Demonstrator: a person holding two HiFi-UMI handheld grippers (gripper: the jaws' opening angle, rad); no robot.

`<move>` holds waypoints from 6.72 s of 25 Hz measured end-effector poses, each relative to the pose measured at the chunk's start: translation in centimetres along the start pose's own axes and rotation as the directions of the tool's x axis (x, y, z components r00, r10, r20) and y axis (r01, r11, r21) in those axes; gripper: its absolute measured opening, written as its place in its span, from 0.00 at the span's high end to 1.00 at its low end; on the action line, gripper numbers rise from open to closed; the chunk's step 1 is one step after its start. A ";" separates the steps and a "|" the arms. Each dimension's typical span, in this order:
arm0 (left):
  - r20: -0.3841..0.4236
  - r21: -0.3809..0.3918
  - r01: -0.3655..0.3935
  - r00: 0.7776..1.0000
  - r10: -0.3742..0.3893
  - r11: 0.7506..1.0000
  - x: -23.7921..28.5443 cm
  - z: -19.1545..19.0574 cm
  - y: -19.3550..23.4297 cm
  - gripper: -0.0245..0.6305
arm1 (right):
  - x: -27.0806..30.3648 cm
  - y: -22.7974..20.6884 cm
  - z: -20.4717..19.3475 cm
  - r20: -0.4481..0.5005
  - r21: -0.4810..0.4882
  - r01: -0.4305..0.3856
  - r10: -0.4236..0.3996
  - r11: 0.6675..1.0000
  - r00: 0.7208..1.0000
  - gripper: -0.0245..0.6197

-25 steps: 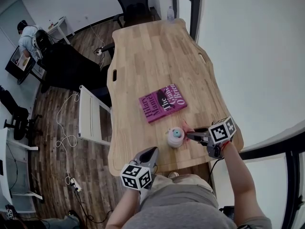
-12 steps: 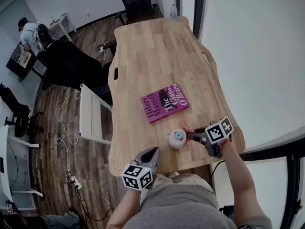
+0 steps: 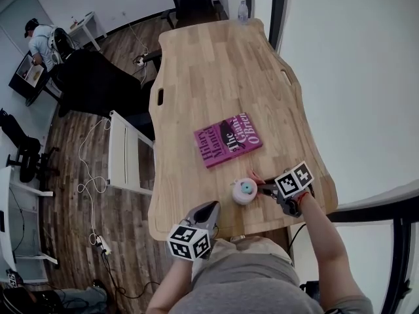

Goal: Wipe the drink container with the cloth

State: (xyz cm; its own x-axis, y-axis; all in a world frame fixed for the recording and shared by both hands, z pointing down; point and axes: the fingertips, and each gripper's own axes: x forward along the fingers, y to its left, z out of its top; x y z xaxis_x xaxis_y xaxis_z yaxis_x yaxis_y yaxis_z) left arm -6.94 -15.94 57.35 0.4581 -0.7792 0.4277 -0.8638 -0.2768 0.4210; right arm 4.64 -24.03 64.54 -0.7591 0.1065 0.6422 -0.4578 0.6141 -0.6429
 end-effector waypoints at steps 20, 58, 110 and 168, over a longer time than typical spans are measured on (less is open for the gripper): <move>-0.010 -0.017 -0.013 1.000 0.013 1.000 0.5 0.1 0.1 0.96 | 2.0 -2.8 -1.8 -0.074 0.024 0.062 -0.060 0.998 0.995 0.90; 0.002 -0.033 -0.028 1.000 0.028 0.999 0.1 0.0 0.5 0.96 | -2.6 9.1 9.8 -0.038 -0.296 -0.223 0.222 0.929 0.974 0.90; 0.012 -0.061 -0.100 0.995 0.101 0.993 -3.2 -1.0 1.5 0.96 | 5.0 -2.8 3.2 -0.043 0.065 0.054 -0.051 0.996 0.998 0.90; 0.168 -0.048 -0.123 0.977 0.129 0.991 -23.7 -14.9 -15.6 0.96 | -9.0 28.4 -24.2 0.526 -0.235 0.339 -0.175 0.911 0.832 0.91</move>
State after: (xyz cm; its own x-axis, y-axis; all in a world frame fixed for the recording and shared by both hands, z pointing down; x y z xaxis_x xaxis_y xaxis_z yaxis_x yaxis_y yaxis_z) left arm -1.17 15.24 52.54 0.3009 -0.8917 0.3382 -0.9025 -0.1517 0.4031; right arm 9.71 11.41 50.61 -0.7954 -0.4300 0.4272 -0.5660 0.7790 -0.2698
